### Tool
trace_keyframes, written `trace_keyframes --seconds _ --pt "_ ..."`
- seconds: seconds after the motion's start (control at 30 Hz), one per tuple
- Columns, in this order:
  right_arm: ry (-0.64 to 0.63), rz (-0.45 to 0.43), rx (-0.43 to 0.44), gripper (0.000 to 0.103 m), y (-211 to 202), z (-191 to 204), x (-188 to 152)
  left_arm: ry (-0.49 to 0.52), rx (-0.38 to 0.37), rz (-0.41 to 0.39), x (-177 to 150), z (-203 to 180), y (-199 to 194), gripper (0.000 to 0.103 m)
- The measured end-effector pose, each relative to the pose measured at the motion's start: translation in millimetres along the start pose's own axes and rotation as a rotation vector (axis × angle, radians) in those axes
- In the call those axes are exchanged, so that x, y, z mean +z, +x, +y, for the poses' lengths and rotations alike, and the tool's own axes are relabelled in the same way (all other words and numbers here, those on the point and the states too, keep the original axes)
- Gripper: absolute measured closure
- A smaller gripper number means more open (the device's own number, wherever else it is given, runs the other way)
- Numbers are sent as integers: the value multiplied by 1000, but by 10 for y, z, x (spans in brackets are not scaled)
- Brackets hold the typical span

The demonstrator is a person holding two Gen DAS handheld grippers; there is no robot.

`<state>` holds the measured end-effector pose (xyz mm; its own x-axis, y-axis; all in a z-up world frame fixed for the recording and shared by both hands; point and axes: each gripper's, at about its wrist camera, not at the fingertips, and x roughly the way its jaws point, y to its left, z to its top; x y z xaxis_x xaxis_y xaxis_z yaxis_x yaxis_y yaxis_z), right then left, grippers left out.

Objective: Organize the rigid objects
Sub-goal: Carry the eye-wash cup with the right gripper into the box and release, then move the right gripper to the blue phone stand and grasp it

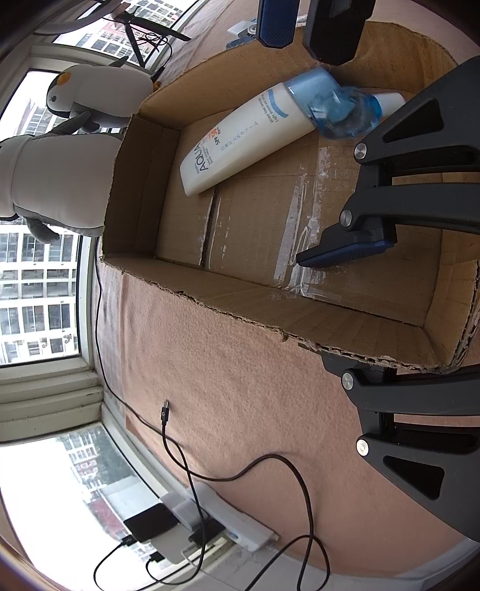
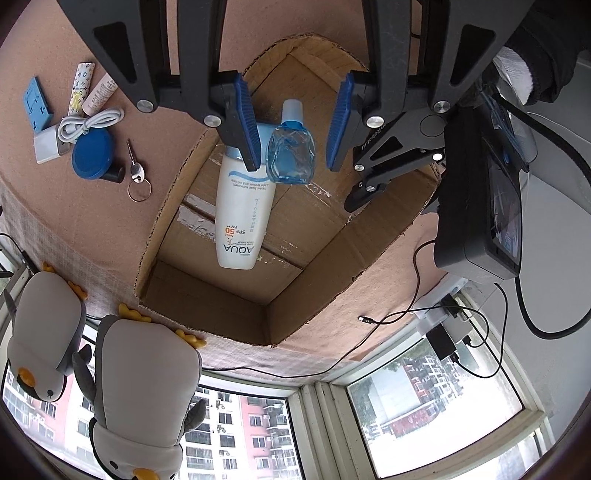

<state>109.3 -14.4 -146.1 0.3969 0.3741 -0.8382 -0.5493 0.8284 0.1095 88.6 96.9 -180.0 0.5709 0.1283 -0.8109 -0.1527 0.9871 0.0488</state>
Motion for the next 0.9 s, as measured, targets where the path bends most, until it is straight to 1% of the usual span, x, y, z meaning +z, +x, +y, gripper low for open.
trace_keyframes --seconds 0.03,0.23,0.5,0.67,0.8,0.9 --pt "0 -3 2 61 -5 0 -7 0 1 0 0 0 0 67" --pt "11 -7 1 61 -37 -37 -40 0 1 0 1 1 -1 67" --pt "47 -29 -2 61 -160 -193 -103 3 4 1 8 3 3 67" --pt "80 -64 11 61 -331 -417 -190 4 4 1 7 3 5 67" --pt "102 -110 -1 61 -540 -684 -301 6 8 3 4 3 10 67" --pt "120 -136 -31 61 -697 -952 -421 6 9 4 2 5 16 67"
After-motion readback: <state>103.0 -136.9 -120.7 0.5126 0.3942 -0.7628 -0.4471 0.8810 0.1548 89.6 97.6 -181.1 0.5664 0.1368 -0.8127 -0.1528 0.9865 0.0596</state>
